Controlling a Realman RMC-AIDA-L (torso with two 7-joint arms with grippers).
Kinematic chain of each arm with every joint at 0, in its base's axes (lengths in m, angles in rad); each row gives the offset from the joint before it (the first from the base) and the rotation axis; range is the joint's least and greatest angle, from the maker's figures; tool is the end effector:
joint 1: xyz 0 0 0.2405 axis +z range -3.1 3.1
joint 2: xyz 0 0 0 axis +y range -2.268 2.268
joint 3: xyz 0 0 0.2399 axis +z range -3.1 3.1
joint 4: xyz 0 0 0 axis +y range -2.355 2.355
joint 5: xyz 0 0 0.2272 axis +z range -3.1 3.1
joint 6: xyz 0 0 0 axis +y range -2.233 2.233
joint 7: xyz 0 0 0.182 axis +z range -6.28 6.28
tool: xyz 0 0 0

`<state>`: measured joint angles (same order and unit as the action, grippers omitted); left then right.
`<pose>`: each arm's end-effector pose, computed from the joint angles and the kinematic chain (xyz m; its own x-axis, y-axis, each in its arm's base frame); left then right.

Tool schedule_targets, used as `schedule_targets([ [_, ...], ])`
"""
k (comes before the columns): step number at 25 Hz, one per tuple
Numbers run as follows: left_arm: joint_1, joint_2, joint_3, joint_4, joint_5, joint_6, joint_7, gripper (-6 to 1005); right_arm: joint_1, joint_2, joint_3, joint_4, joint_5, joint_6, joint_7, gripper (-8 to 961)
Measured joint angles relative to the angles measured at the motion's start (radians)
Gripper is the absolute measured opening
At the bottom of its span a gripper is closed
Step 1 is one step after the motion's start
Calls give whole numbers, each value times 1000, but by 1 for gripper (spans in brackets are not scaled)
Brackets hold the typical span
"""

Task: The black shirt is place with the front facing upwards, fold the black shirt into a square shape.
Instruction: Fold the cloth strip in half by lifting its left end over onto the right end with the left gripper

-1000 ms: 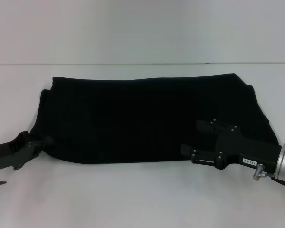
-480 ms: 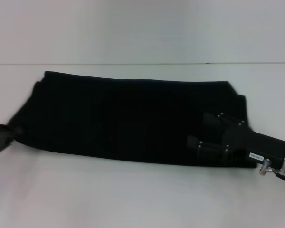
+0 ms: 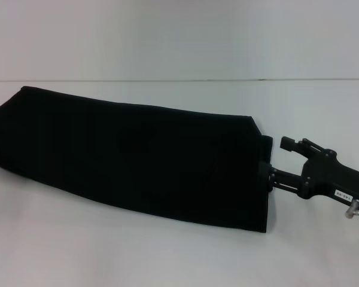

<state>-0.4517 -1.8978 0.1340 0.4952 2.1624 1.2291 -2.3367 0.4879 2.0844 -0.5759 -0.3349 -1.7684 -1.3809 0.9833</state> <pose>-0.4041 0.3607 0.0989 -0.3132 0.5235 0.7923 0.9493 0.1957 0.2460 0.2789 0.3470 -0.0489 0.7019 -0.2330 -0.6731 -0.5653 -0.7571 -0.3274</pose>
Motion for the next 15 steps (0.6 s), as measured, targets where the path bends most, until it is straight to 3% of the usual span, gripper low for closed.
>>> schedule_targets([
  [4,-34,-4,-7,-6,-80,80,-1,26,-15,2,11,3,0,12,0,927],
  [7,-90,-18,-1,-7,-139,137,2,26,-27,2,17,12,-1,14,0,927],
  [8,-142,-33,10,-7,-150,158,3,26,-33,2,19,14,-1,14,0,927],
  [13,-280,-81,97,-8,-151,168,6,27,-60,3,32,15,0,13,0,927],
  [15,-350,-115,163,-7,-152,161,9,27,-71,3,38,15,0,13,0,927],
])
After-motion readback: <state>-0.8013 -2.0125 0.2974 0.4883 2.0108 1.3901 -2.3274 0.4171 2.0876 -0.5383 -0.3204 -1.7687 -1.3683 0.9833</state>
